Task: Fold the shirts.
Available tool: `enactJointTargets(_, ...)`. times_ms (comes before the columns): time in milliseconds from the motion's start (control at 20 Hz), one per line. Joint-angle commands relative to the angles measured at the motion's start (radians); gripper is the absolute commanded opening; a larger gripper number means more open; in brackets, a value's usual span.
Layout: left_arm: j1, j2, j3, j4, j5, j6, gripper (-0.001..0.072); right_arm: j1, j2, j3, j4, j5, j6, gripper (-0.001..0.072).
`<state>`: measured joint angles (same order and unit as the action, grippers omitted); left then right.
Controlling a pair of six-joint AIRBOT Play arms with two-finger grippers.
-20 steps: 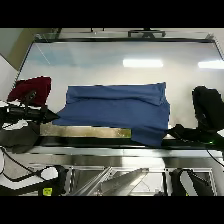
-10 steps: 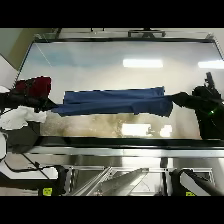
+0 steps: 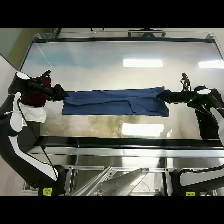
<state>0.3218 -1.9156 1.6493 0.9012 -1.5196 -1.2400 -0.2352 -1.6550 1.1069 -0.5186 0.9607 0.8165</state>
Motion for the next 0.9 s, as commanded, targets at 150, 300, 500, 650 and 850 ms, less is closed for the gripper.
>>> enactJointTargets(150,0.006,-0.072,0.297,-0.005,-0.082,-0.054,0.0699,-0.085,0.008,0.112,-0.272,0.066,0.074,0.0702)
enactJointTargets(300,-0.006,-0.072,0.378,-0.012,-0.105,-0.105,0.0699,-0.077,-0.067,0.112,-0.200,0.141,0.056,0.0702)
enactJointTargets(500,-0.039,-0.071,0.399,-0.013,-0.157,-0.105,0.0680,-0.009,-0.149,0.114,-0.110,0.170,-0.010,0.0701)
enactJointTargets(650,-0.071,-0.069,0.353,-0.014,-0.164,-0.104,0.0310,0.029,-0.178,0.137,-0.086,0.173,-0.010,0.0463)
enactJointTargets(850,-0.158,-0.069,0.319,-0.016,-0.154,-0.098,0.0008,0.029,-0.178,0.195,-0.080,0.201,0.026,0.0018)
